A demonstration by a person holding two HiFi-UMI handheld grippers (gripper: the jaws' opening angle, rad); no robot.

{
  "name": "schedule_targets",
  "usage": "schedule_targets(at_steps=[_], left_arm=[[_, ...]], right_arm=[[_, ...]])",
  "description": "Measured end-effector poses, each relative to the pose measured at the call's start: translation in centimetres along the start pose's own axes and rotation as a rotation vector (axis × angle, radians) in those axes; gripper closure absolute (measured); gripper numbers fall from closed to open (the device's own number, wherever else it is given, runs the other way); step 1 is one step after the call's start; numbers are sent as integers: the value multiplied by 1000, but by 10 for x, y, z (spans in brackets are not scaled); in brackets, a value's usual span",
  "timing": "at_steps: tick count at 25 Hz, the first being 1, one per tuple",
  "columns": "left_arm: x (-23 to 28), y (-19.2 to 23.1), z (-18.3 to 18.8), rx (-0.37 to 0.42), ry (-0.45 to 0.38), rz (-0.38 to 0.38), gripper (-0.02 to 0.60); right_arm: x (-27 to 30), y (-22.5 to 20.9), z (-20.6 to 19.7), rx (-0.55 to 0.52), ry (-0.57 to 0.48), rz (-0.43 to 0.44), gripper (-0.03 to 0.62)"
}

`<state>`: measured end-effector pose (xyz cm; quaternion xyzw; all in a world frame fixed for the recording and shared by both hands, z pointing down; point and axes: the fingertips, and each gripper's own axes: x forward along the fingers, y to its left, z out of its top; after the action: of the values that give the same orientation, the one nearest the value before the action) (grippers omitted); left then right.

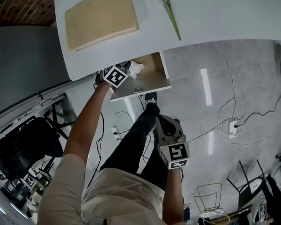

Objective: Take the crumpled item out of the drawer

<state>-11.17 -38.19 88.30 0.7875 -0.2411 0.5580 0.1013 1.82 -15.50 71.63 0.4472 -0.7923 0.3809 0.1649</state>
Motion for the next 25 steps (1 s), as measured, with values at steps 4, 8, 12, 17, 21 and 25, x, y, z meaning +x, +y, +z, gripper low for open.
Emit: schedule_targets(at_steps=[4,8,12,17,21,25], left_arm=[[4,-6,-5,-36,51,-69,418],[-37,-88,-66,-308,452,-435,408],[9,-29,-11,-61,80,-232,408],[7,-35,-16,44,114,-244,456],[4,-33,-15,141,108,-190,479],[0,-39,-16,116,90,-200,535]], right_arm=[[-1,-1,-5,-6,10,13,569],[-1,0,-6,-8,10,19,569],[0,4,-8,-6,10,33,569],[0,5,-7,-10,0,30,569],[-1,6,-6,-16,-6,26,569],[-3,9,-6,-20,-2,25,569]])
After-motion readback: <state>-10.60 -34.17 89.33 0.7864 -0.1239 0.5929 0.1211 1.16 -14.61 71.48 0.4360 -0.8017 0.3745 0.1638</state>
